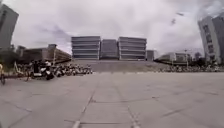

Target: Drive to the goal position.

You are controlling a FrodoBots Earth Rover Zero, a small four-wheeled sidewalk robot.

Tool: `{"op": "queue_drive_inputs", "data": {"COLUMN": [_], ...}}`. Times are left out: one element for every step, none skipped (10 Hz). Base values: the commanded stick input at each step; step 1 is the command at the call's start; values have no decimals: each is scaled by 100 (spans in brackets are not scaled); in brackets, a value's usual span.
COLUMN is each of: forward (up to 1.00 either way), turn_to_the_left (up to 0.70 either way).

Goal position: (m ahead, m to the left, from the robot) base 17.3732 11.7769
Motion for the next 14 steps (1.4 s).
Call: {"op": "queue_drive_inputs", "data": {"forward": [100, 100, 100, 100, 100, 100, 100, 100, 100, 100, 100, 100, 100, 100], "turn_to_the_left": [0, 0, 0, 0, 0, 0, 0, 0, 0, 0, 0, 0, 0, 0]}}
